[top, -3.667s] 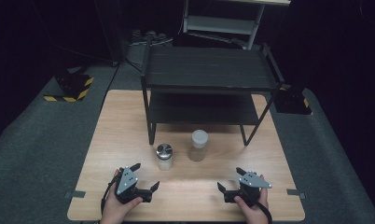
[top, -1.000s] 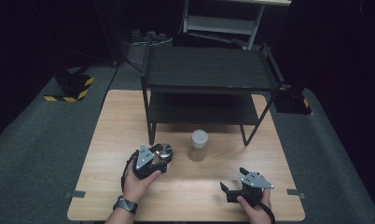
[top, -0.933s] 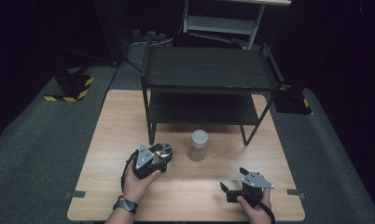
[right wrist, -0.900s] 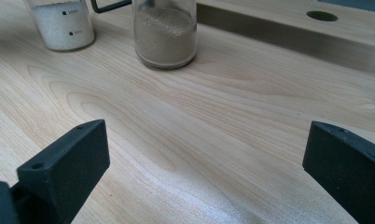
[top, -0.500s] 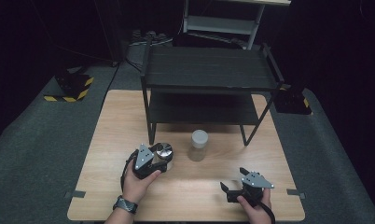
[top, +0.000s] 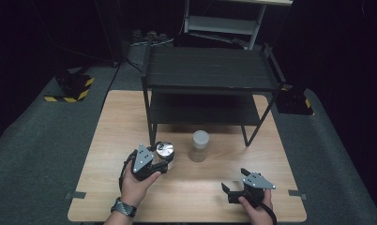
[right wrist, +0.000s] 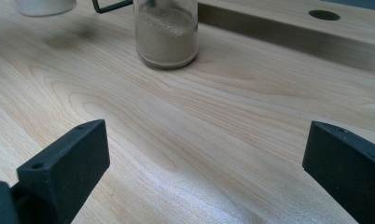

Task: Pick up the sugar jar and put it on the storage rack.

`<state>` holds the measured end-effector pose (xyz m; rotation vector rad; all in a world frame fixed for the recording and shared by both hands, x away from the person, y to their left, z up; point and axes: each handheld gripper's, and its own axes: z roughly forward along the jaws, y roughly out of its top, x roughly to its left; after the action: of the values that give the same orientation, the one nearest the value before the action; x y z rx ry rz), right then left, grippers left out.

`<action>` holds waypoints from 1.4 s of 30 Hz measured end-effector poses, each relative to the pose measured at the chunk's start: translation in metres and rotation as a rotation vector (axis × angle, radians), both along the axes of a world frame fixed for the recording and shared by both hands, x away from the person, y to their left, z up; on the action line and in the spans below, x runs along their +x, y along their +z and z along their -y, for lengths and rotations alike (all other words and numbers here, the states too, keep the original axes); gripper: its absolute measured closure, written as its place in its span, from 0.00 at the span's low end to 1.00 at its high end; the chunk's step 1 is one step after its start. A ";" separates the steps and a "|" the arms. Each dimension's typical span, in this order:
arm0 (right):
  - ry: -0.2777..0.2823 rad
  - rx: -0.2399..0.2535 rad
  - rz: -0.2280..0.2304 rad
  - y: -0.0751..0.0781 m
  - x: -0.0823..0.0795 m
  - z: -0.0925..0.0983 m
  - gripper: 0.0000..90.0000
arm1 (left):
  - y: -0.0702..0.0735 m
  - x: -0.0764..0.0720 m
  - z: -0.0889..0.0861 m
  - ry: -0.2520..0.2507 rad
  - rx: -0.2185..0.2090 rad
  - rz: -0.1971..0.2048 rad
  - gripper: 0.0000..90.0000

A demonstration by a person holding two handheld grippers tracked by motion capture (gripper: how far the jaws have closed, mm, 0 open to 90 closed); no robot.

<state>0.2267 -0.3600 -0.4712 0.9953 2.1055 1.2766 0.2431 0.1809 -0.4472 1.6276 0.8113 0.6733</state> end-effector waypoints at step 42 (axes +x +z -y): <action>0.011 0.004 -0.008 0.000 0.002 0.002 0.01 | 0.071 -0.008 -0.010 0.008 -0.059 0.102 0.39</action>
<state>0.2288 -0.3617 -0.4707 0.9939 2.1177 1.2846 0.2354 0.1910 -0.3765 1.5252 0.7571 0.7257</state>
